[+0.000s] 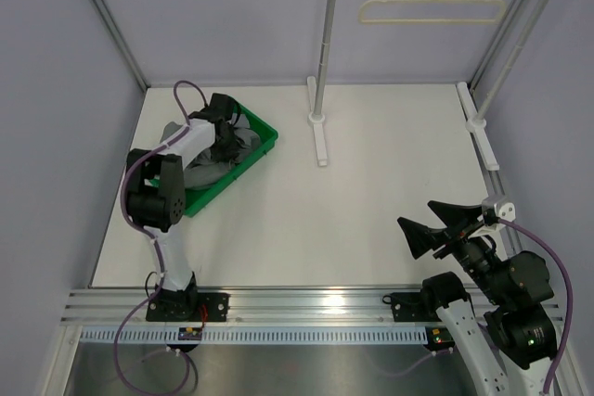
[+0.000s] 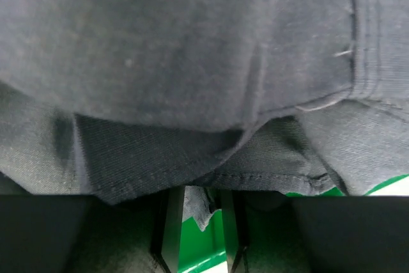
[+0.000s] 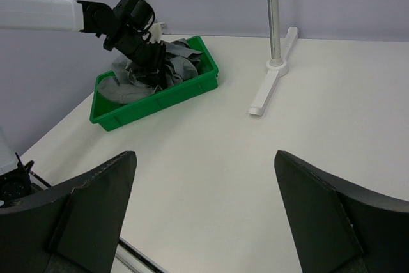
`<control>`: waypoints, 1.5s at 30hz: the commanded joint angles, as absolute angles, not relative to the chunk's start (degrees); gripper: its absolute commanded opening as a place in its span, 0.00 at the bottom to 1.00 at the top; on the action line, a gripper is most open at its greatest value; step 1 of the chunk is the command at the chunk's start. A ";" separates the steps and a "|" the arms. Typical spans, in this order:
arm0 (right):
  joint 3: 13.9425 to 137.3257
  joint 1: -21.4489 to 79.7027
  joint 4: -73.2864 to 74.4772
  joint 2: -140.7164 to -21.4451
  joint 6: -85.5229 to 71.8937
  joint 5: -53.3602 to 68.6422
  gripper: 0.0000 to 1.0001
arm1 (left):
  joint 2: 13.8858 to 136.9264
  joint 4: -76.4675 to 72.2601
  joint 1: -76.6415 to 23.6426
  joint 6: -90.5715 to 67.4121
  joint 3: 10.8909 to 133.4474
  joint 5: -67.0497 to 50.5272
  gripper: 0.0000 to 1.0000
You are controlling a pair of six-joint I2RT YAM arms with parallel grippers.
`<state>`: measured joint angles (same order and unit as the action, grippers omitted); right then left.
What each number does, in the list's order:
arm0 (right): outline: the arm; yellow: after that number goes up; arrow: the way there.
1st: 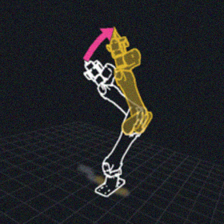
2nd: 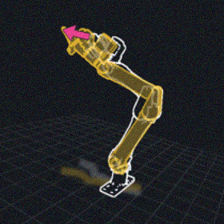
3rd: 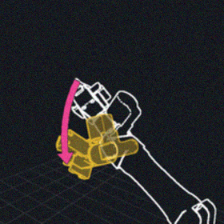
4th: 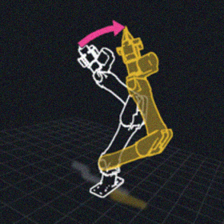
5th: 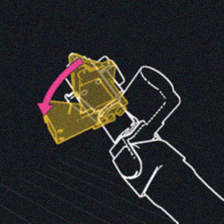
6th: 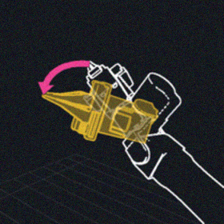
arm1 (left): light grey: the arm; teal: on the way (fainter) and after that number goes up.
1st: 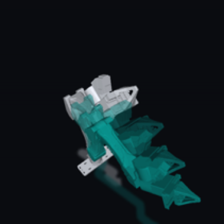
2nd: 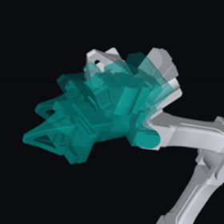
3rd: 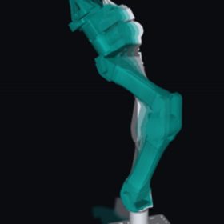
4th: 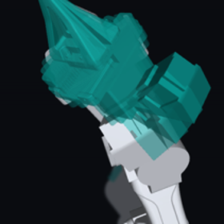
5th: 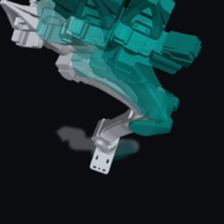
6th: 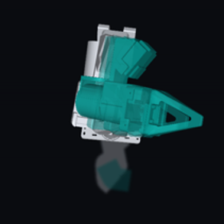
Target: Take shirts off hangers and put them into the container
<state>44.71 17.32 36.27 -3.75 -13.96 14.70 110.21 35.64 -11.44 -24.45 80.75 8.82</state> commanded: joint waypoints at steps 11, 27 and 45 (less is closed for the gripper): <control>44.56 18.11 35.25 -3.34 -14.24 15.56 0.99 | 107.33 39.46 -11.07 -24.08 86.04 10.11 0.50; 46.40 18.11 36.12 -3.95 -13.98 13.10 1.00 | 78.00 47.37 -11.07 -18.64 84.47 4.30 0.86; 57.39 18.11 41.22 -12.57 -9.85 4.92 1.00 | 40.35 48.34 -11.07 -12.74 72.16 18.63 0.99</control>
<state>55.20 17.41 39.90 -11.29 -11.33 6.85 40.01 48.01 -11.33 -13.72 73.97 16.88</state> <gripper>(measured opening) 0.993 0.987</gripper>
